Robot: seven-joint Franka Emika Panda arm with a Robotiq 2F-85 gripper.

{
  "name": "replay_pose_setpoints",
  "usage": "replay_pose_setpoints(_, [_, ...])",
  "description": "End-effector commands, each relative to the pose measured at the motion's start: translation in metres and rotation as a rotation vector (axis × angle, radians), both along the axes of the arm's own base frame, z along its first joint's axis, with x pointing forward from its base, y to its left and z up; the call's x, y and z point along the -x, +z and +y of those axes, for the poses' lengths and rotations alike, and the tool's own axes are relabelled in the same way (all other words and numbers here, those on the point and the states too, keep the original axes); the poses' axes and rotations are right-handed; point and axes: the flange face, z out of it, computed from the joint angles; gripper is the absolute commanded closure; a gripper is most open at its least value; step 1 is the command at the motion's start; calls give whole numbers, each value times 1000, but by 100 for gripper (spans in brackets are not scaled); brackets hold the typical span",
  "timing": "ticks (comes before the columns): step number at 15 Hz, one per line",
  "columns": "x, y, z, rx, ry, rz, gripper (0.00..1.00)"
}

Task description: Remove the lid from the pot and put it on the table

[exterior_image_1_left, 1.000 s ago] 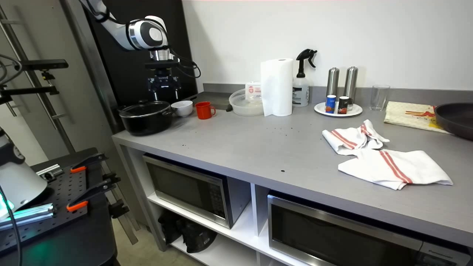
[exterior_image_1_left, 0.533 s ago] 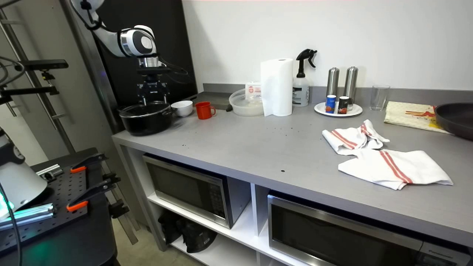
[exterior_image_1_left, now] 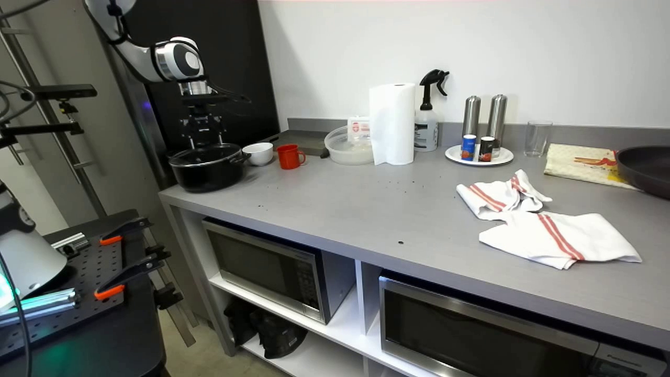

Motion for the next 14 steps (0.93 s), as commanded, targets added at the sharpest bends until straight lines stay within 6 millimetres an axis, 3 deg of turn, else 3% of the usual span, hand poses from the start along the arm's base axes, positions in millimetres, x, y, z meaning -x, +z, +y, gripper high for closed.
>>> replay_pose_setpoints(1, [1, 2, 8, 10, 51, -5, 0])
replay_pose_setpoints(13, [5, 14, 28, -58, 160, 9, 0])
replay_pose_setpoints(14, [5, 15, 29, -62, 166, 10, 20])
